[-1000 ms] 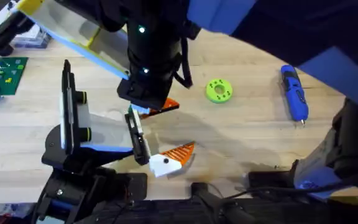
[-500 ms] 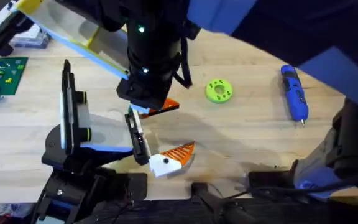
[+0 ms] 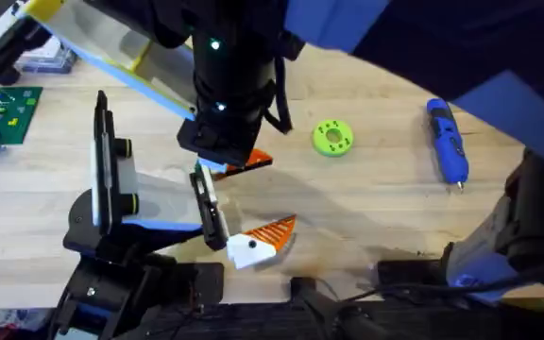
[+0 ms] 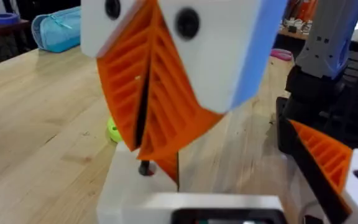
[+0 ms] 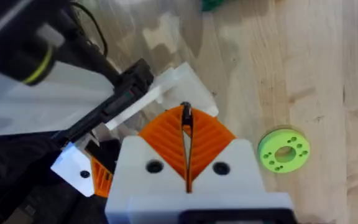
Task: Pick up the gripper from the table and insert it into the empty holder that is missing its gripper. Then pick up a screw, insert it into the mounting hole, and use the screwdriver to tighten it. Finally, clean up the table by picking up the vegetable and placing it into the bucket.
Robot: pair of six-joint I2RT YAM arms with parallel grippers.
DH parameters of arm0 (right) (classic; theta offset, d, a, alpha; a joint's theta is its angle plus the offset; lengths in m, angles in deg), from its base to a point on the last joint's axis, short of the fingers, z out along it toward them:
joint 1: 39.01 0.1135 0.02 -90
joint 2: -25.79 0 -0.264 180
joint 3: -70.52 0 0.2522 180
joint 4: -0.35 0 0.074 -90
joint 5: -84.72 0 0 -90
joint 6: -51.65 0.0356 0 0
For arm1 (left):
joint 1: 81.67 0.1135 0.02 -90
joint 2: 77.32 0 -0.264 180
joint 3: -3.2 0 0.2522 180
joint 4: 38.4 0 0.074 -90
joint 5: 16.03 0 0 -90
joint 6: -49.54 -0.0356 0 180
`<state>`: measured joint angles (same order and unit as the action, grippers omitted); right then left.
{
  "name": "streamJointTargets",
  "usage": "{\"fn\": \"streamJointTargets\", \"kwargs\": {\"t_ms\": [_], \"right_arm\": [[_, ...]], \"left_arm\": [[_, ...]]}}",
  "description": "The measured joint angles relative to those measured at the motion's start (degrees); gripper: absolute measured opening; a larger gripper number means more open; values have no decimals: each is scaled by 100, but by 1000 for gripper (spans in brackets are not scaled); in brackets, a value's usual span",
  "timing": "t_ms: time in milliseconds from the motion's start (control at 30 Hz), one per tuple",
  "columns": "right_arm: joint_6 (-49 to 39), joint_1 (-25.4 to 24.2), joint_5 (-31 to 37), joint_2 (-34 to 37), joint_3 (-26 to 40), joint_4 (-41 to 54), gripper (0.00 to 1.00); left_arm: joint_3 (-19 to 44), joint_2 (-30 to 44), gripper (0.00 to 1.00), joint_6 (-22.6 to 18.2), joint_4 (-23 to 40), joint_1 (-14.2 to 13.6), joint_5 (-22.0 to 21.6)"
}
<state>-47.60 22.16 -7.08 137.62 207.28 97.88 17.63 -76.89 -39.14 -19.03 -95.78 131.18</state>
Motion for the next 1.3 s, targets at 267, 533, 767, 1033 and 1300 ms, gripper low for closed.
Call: {"fn": "streamJointTargets", "kwargs": {"t_ms": [267,533,767,1033,1300], "right_arm": [[0,0,0,-2,0,0,13],[0,0,0,-149,0,0,13],[0,-2,0,-260,0,30,13],[0,-2,0,-260,0,30,13],[0,-11,0,-260,0,30,13]], "left_arm": [[0,-2,987,0,0,0,0],[0,0,987,0,0,0,0],[0,0,987,-2,0,0,0],[0,0,987,0,0,0,0],[0,-2,987,0,0,0,0]]}}
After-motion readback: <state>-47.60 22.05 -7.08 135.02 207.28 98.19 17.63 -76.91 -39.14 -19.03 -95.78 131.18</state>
